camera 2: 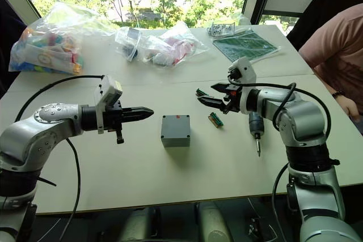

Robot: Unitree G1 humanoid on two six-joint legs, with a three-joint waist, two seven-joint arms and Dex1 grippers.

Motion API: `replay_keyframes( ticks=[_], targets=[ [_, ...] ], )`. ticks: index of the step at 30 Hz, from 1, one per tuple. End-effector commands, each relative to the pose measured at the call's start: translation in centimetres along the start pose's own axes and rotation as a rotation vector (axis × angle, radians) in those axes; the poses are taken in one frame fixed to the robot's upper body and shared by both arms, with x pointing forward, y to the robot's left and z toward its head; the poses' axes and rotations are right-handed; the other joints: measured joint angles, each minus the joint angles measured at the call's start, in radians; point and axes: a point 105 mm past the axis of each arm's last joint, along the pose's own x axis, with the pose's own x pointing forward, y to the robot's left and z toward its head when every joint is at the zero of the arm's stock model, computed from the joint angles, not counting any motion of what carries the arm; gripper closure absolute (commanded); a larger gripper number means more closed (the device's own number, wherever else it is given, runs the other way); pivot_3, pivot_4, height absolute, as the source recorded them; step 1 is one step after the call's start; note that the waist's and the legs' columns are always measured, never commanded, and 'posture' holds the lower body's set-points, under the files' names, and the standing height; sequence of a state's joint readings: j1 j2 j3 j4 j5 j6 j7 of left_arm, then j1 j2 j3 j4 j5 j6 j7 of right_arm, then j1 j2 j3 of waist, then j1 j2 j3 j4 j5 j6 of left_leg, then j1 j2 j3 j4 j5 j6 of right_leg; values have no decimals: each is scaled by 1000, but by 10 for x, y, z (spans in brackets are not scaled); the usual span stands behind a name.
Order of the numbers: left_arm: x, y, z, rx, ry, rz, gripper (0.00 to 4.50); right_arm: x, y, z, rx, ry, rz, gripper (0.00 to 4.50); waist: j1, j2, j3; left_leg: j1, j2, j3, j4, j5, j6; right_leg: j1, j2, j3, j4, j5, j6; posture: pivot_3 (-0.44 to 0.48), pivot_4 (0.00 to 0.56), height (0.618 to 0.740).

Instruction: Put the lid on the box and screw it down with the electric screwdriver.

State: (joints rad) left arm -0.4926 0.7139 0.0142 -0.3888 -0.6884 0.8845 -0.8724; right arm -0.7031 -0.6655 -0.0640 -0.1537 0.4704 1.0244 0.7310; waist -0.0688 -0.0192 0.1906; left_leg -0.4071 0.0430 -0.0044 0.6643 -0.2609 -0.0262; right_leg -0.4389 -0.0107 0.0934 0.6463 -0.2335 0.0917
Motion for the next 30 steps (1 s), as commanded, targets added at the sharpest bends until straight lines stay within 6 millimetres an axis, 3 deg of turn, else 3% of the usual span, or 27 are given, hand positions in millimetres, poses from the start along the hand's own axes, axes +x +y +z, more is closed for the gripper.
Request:
replay_keyframes(
  ticks=[1,3,5,10,17,24,30],
  targets=[
    [10,-18,21,86,-60,-139,4500,-46,-75,34,34,35,-436,52,0,0,0,0,0,0,0,0,0,-1,0,0,0,0,0,0,150,740],
    [16,-22,28,143,-76,-160,4500,-59,-81,31,132,156,-441,52,5,2,1,-1,-1,1,0,0,0,-1,-1,2,0,0,-1,0,150,740],
    [20,-28,31,195,-79,-190,4500,-71,-78,11,182,361,-425,52,8,1,1,-1,-1,1,-1,0,0,-2,-1,2,-1,0,-1,0,150,740],
    [24,-38,26,273,-36,-240,4500,-91,-75,-18,136,591,-390,52,-1,1,1,-1,-1,2,-3,-1,1,-2,-1,3,-3,-2,-1,0,150,740],
    [31,-41,10,300,-10,-187,4500,-78,-67,-61,460,726,-312,52,-2,3,2,0,-1,5,-1,-1,1,-3,0,5,0,-1,-2,0,150,740],
    [31,-43,1,255,-14,-130,4500,-61,-72,-79,511,790,-346,52,0,3,2,-1,-1,5,0,-1,1,-3,0,5,0,-1,0,0,150,740],
    [35,-43,-6,232,-10,-90,4500,-42,-73,-95,454,865,-340,52,-3,3,2,-1,-1,4,0,-1,1,-3,0,5,0,0,0,0,150,740]
  ],
)
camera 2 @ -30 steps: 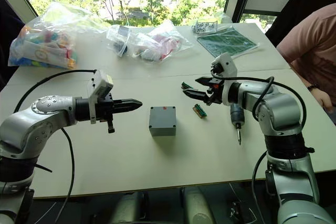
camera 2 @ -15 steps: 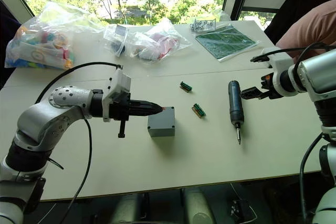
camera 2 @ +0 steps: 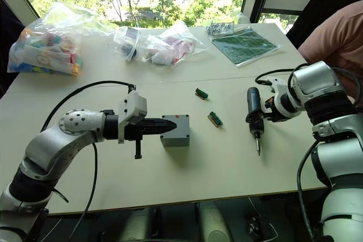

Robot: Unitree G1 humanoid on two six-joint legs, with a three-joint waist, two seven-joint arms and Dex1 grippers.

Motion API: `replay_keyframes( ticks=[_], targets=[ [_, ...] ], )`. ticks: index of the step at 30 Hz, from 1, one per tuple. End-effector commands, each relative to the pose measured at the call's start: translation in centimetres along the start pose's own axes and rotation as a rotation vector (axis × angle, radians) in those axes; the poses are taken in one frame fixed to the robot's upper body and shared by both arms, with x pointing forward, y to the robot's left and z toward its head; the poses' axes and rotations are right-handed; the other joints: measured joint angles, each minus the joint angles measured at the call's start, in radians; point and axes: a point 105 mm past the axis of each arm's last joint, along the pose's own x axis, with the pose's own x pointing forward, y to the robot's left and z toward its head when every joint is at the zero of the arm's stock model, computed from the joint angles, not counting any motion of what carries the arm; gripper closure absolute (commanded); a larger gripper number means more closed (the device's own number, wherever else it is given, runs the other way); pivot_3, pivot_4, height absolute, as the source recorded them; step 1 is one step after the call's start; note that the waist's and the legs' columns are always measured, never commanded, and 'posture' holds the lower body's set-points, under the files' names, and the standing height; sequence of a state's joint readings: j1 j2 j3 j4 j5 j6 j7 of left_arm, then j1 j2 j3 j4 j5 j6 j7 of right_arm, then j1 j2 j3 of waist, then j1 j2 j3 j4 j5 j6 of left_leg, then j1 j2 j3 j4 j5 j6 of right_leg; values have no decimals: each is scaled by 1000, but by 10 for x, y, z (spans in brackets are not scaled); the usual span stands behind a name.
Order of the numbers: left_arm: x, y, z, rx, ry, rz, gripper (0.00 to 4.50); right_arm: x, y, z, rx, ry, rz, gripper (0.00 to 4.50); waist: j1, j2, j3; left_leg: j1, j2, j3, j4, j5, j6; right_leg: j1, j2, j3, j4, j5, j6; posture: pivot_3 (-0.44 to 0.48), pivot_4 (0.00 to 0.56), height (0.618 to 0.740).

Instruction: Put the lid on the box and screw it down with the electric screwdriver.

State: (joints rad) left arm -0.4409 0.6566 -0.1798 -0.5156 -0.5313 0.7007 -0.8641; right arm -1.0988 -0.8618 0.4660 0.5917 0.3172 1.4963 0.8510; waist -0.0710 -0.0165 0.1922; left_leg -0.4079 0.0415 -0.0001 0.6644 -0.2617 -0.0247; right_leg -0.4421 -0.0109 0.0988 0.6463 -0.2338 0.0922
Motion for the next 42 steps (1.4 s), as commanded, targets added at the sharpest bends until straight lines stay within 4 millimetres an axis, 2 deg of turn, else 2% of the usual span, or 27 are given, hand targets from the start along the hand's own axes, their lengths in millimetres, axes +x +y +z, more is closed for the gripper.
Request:
replay_keyframes(
  ticks=[1,4,5,10,13,15,17,19,21,23,25,27,28,29,31,32,36,39,42],
  targets=[
    [1,-2,3,19,-9,33,4500,5,1,4,-69,24,-37,250,0,-1,0,0,0,0,0,0,0,0,0,0,0,0,0,0,150,740],
    [2,-2,2,9,-13,45,4500,9,2,-1,-101,64,-35,807,1,-1,-1,0,0,0,0,0,0,1,0,0,0,1,1,0,150,740],
    [1,-3,2,3,-17,49,4500,10,4,-3,-120,80,-26,1250,1,-2,-1,0,0,0,0,0,0,1,0,0,0,1,1,0,150,740],
    [6,-4,-2,-23,-31,77,4500,26,13,-8,-211,136,-13,2571,-1,-4,-3,1,0,-1,0,0,0,1,1,-1,0,1,1,0,150,740],
    [3,-1,-1,-25,-32,86,4500,21,7,-5,-216,121,-29,2580,-1,-6,-4,3,1,-2,0,0,0,3,1,-1,0,0,0,0,150,740],
    [-6,8,-4,-33,-22,116,4500,6,0,19,-158,1,-59,2580,-2,-6,-4,3,1,-2,0,0,0,3,1,-1,0,-1,-2,0,150,740],
    [-13,17,-5,-43,-24,143,4500,-10,1,42,-111,-120,-55,2580,-8,-6,-3,3,1,-1,0,0,0,3,1,-1,0,-1,-2,0,150,740],
    [-20,24,-5,-57,-35,160,4500,-25,8,62,-83,-229,-15,2580,-9,-3,-2,2,0,0,0,0,0,2,1,0,1,0,-2,0,150,740],
    [-26,35,0,-78,-68,184,4500,-49,16,83,-34,-373,65,2580,-7,2,1,0,0,0,0,0,0,-1,1,0,2,2,1,0,150,740],
    [-33,52,11,-115,-150,230,4500,-91,37,110,24,-624,263,2580,0,2,1,-1,0,0,-2,0,0,-3,1,0,2,2,2,0,150,740],
    [-38,63,14,-163,-168,261,4500,-116,49,123,67,-805,385,2580,2,2,2,-2,0,-1,-3,0,0,-3,1,-1,1,1,2,0,150,740],
    [-39,67,11,-223,-142,252,4500,-142,54,132,61,-1142,411,2580,3,0,0,-2,0,-3,-3,0,0,-2,1,-2,1,1,3,0,150,740],
    [-38,67,10,-235,-122,231,4500,-152,57,128,48,-1291,399,2580,3,-1,-1,-2,1,-4,-3,0,0,0,1,-4,0,1,3,0,150,740],
    [-38,66,7,-240,-100,215,4500,-150,64,121,43,-1332,397,2580,3,-1,-1,-2,1,-6,-2,-1,1,1,1,-5,0,1,4,0,150,740],
    [-30,61,2,-244,-59,160,4500,-153,95,103,21,-1420,621,2580,4,-1,0,-2,1,-6,-4,-1,1,1,0,-6,0,0,5,0,150,740],
    [-28,57,1,-238,-48,129,4500,-151,106,95,-1,-1437,663,2580,4,0,0,-2,0,-6,-3,-1,1,0,0,-6,0,0,5,0,150,740],
    [-22,50,4,-285,-58,61,4500,-130,144,69,-92,-1422,750,2580,2,2,1,-3,0,-4,-3,-1,1,-1,-1,-5,2,0,4,0,150,740],
    [-20,45,0,-266,-21,36,4500,-119,165,54,-183,-1392,785,2580,0,2,1,-2,0,-5,-3,0,1,-1,-1,-5,2,1,4,0,150,740],
    [-13,39,-10,-242,35,13,4500,-103,178,43,-207,-1359,824,2580,-2,1,1,1,1,-5,-3,0,0,0,0,-4,3,1,3,0,150,740]
  ],
)
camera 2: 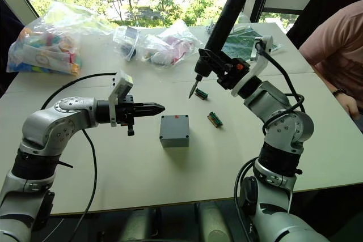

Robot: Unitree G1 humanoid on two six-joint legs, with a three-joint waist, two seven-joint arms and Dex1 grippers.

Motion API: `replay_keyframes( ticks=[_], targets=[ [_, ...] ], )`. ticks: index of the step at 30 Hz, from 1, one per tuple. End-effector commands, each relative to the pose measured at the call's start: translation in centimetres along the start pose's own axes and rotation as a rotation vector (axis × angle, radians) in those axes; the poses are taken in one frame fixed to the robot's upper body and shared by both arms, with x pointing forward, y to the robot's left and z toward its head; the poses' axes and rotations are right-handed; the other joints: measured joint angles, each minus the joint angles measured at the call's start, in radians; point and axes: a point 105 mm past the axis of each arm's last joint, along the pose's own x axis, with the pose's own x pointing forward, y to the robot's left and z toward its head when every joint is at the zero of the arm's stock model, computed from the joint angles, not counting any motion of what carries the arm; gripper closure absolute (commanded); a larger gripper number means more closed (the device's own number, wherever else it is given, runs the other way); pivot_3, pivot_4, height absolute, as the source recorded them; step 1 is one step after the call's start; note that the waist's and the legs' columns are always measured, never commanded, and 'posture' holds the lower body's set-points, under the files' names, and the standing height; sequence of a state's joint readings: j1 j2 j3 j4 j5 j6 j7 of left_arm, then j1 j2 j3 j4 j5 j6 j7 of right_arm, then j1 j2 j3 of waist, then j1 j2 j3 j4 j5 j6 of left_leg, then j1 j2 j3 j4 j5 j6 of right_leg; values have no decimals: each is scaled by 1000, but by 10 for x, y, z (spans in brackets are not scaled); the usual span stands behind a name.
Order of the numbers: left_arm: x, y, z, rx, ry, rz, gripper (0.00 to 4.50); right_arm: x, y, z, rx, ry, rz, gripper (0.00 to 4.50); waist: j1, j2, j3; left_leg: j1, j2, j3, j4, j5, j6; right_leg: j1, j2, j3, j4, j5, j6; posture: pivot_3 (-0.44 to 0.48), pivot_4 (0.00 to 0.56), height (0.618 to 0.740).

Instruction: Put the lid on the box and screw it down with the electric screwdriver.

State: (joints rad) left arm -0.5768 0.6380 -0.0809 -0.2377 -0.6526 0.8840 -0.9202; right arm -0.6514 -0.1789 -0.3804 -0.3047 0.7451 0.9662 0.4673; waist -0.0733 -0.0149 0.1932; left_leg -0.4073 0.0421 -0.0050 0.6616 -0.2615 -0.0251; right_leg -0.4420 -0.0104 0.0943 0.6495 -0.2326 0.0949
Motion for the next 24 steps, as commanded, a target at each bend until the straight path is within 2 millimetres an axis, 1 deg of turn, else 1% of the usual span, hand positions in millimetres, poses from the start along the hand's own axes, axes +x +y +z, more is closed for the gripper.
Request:
replay_keyframes(
  ticks=[1,4,6,10,12,16,24],
  targets=[
    [6,-5,-7,61,56,-14,4500,2,25,-4,-58,-36,113,2580,1,0,0,1,0,-1,0,0,0,1,0,0,0,0,0,0,150,740],
    [11,1,-15,73,86,10,4500,2,21,-17,-101,-2,108,2580,3,0,0,1,0,-1,0,0,0,2,0,0,0,0,-1,0,150,740],
    [13,8,-20,57,88,45,4500,4,20,-24,-140,15,112,2580,3,0,0,1,0,0,1,0,0,1,0,0,0,0,-1,0,150,740],
    [14,7,-26,58,96,32,4500,6,16,-35,-187,39,111,2580,3,0,0,0,0,0,1,0,0,1,0,0,-1,0,0,0,150,740],
    [15,7,-26,64,97,31,4500,6,15,-37,-192,37,108,2580,4,0,0,0,0,0,1,0,0,1,0,0,-1,0,0,0,150,740],
    [16,7,-34,88,128,37,4500,7,10,-38,-201,36,92,2580,4,0,0,0,0,0,1,0,0,1,0,0,-1,0,0,0,150,740],
    [20,4,-36,88,129,19,4500,5,0,-37,-213,37,57,2580,4,0,0,0,0,0,1,0,0,1,0,0,-1,0,0,0,150,740]
  ],
)
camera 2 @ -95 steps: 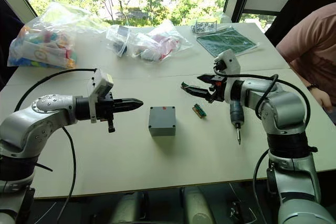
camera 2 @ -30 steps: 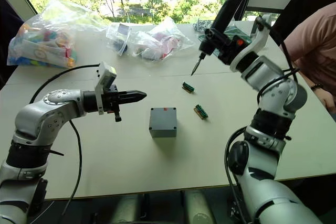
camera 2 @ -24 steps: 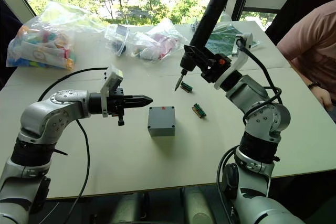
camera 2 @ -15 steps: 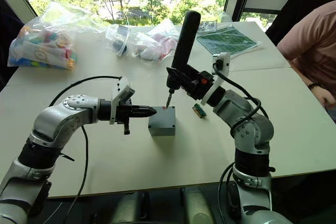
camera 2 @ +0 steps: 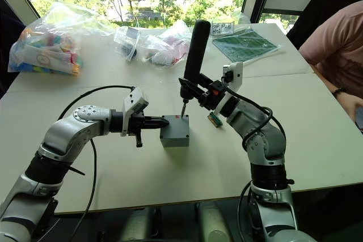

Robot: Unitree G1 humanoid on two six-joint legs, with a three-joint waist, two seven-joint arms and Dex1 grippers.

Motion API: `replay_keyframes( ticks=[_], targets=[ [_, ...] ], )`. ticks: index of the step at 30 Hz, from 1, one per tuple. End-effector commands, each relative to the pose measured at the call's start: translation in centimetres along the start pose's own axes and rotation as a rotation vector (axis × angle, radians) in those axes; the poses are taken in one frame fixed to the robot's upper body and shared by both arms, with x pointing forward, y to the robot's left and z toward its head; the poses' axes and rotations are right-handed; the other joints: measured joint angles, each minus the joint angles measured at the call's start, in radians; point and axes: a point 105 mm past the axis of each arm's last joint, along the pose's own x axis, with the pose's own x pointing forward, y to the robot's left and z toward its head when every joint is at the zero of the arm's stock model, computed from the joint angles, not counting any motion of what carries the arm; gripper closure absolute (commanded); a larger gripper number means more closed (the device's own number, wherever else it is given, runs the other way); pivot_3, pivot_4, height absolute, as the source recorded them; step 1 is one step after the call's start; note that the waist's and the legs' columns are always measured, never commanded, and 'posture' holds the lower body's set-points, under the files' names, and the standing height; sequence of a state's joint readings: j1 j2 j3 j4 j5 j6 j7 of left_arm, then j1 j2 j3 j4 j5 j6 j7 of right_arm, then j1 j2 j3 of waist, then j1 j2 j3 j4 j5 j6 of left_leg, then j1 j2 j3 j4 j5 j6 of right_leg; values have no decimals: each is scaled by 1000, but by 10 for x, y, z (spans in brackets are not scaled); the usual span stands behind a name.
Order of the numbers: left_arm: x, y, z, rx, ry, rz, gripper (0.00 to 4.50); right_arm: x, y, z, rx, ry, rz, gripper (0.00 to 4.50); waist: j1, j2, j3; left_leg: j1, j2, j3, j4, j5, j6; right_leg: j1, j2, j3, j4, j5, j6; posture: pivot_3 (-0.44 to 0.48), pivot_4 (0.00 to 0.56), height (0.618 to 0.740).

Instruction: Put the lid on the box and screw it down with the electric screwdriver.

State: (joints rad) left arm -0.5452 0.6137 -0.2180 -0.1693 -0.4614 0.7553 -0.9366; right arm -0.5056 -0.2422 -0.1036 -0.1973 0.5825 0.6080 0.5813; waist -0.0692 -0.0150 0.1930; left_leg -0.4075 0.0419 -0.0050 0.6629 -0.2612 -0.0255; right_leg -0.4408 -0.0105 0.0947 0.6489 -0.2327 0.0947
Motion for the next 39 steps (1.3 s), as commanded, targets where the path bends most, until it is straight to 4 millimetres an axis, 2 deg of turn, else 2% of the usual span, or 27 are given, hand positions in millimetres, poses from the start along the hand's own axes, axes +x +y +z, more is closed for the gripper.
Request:
replay_keyframes(
  ticks=[1,15,19,24,28,31,39],
  targets=[
    [2,-3,2,26,-1,-12,4500,-2,1,19,-43,-61,12,2580,0,0,0,0,0,0,0,0,0,0,0,0,0,0,0,0,150,740],
    [2,-5,2,38,5,-19,4500,-9,-10,6,-80,-4,-38,2580,0,0,0,0,0,0,0,0,0,0,0,0,0,0,0,0,150,740],
    [3,-6,0,42,11,-20,4500,-8,-4,0,-100,19,-15,2580,0,0,0,1,0,0,0,0,0,1,0,0,0,0,0,0,150,740],
    [6,-8,-8,55,42,-21,4500,-7,24,-20,-181,74,101,2580,0,-1,-1,2,0,0,0,0,0,2,0,0,0,0,0,0,150,740],
    [8,-9,-8,55,40,-22,4500,-6,29,-34,-219,126,114,2580,-1,-1,-1,9,0,0,0,0,0,9,0,0,0,-2,-3,0,150,740],
    [8,-9,-8,55,39,-22,4500,-8,24,-48,-242,178,88,2580,-1,-4,-4,16,0,0,-2,0,0,15,0,0,-2,-5,-4,0,150,740],
    [11,-10,-8,61,42,-22,4500,-11,13,-60,-143,177,-6,2580,0,-9,-10,16,0,0,-2,0,0,15,0,0,-2,-5,-5,0,150,740]
  ],
)
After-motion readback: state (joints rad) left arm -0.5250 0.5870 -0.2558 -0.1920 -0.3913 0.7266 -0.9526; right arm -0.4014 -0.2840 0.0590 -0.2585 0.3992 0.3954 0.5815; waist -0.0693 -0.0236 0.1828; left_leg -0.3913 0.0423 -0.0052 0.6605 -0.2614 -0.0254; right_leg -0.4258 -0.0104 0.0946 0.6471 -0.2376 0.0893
